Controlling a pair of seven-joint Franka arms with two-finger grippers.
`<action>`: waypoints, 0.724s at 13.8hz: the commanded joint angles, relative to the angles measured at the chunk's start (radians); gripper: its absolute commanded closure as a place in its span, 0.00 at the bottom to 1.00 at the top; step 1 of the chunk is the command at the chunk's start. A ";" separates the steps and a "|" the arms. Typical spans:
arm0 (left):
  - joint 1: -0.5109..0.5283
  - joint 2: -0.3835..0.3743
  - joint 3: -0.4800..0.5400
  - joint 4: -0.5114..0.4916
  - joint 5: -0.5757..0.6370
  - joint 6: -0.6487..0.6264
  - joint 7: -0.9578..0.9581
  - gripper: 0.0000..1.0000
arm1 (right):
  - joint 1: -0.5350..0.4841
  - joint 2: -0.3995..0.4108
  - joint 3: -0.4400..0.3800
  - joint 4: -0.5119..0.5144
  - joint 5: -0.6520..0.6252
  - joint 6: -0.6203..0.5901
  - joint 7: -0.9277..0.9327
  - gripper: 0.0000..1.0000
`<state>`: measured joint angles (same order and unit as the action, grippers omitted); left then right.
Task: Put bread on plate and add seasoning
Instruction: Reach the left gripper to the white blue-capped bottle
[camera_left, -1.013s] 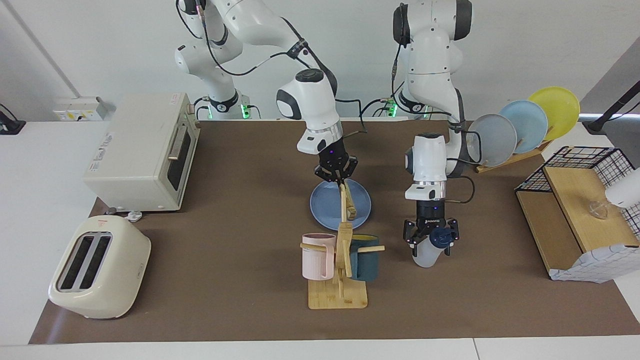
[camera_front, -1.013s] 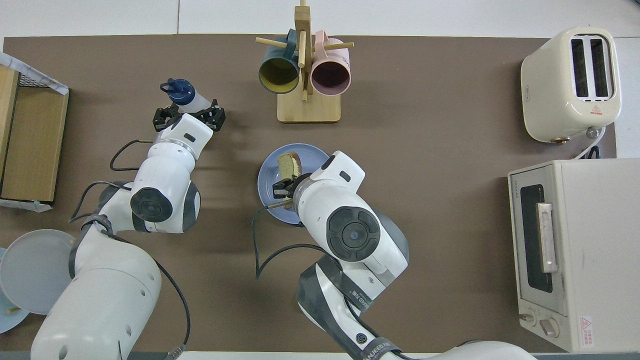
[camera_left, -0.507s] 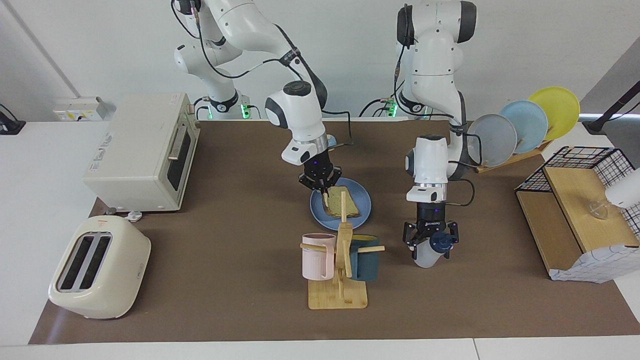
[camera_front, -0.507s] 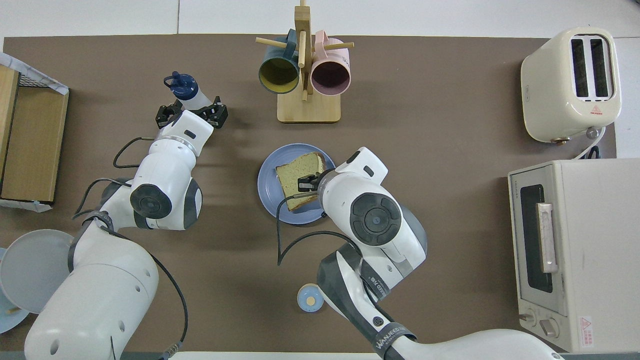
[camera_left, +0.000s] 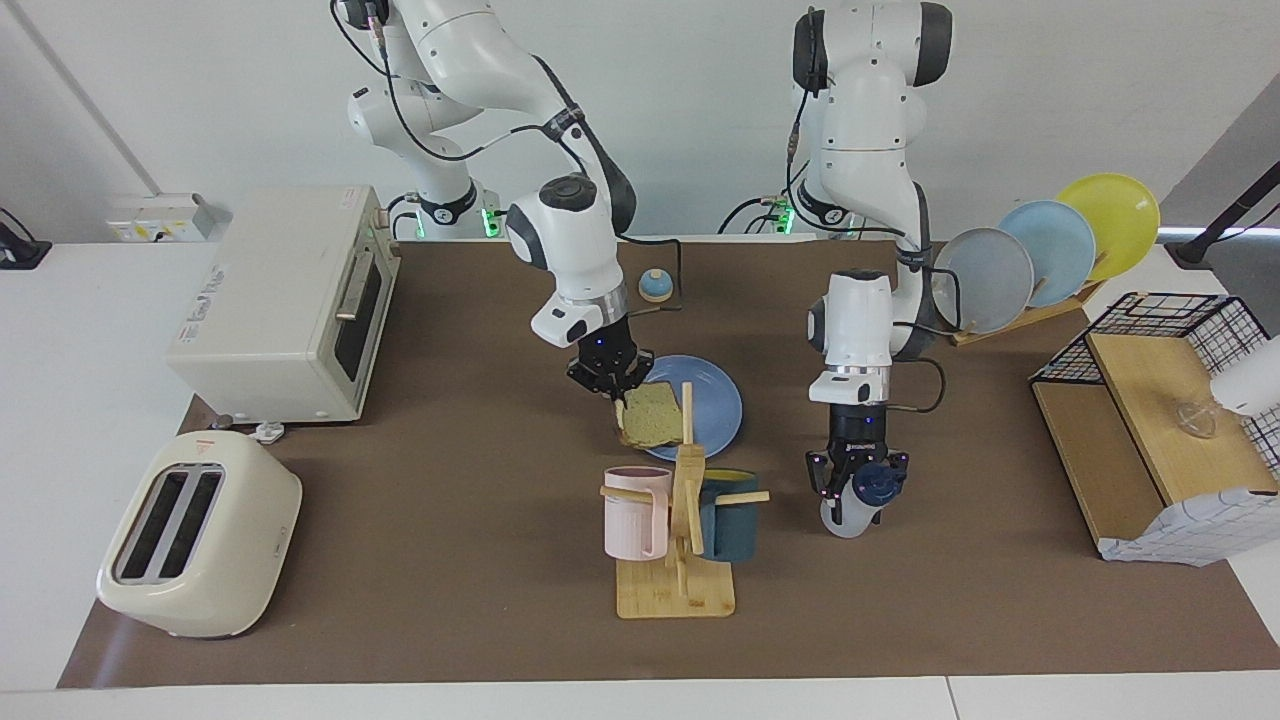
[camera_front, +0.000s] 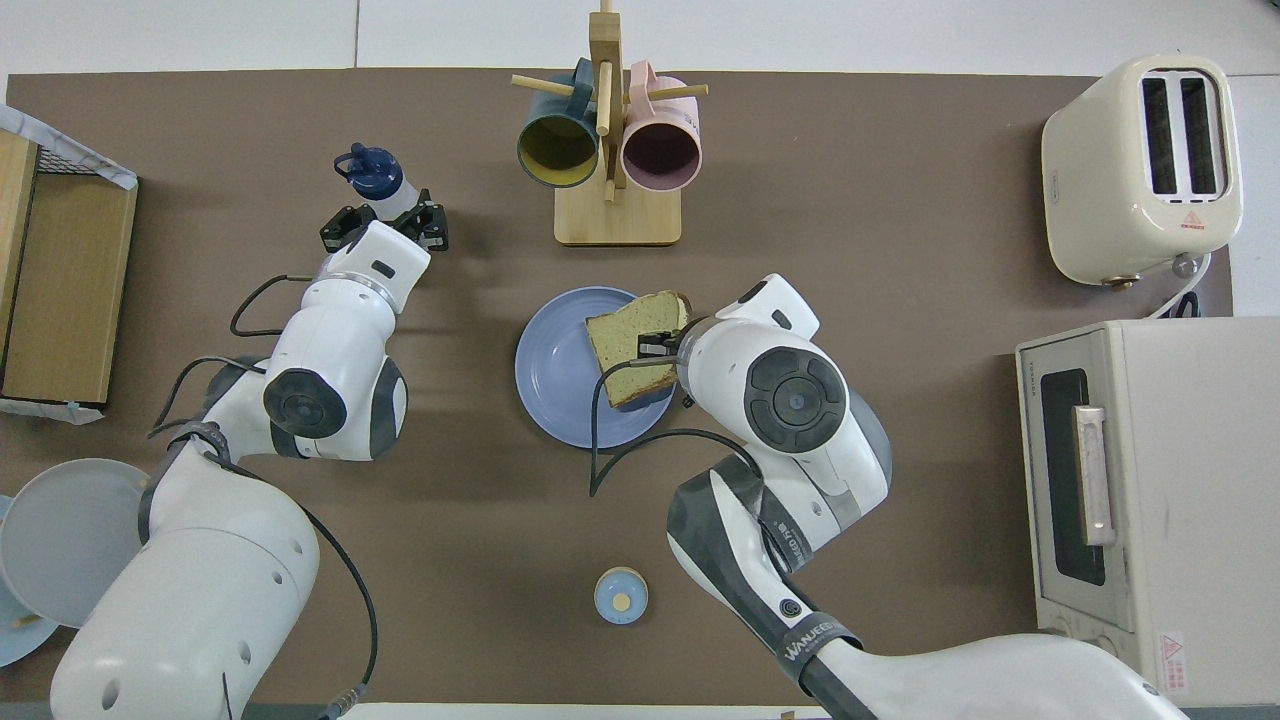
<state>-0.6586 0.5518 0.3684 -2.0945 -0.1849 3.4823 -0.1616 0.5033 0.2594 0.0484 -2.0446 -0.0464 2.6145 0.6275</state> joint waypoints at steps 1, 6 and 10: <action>0.024 0.008 -0.009 0.019 0.044 0.014 -0.013 1.00 | -0.008 -0.032 0.013 -0.054 0.002 0.002 0.027 1.00; 0.050 0.007 -0.013 0.054 0.058 0.009 -0.012 1.00 | 0.027 -0.037 0.014 -0.068 0.002 0.009 0.093 1.00; 0.050 0.000 -0.013 0.077 0.056 -0.012 -0.012 1.00 | 0.034 -0.037 0.014 -0.077 0.002 0.036 0.106 1.00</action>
<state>-0.6237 0.5519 0.3670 -2.0434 -0.1441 3.4813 -0.1616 0.5412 0.2456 0.0569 -2.0840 -0.0462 2.6214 0.7201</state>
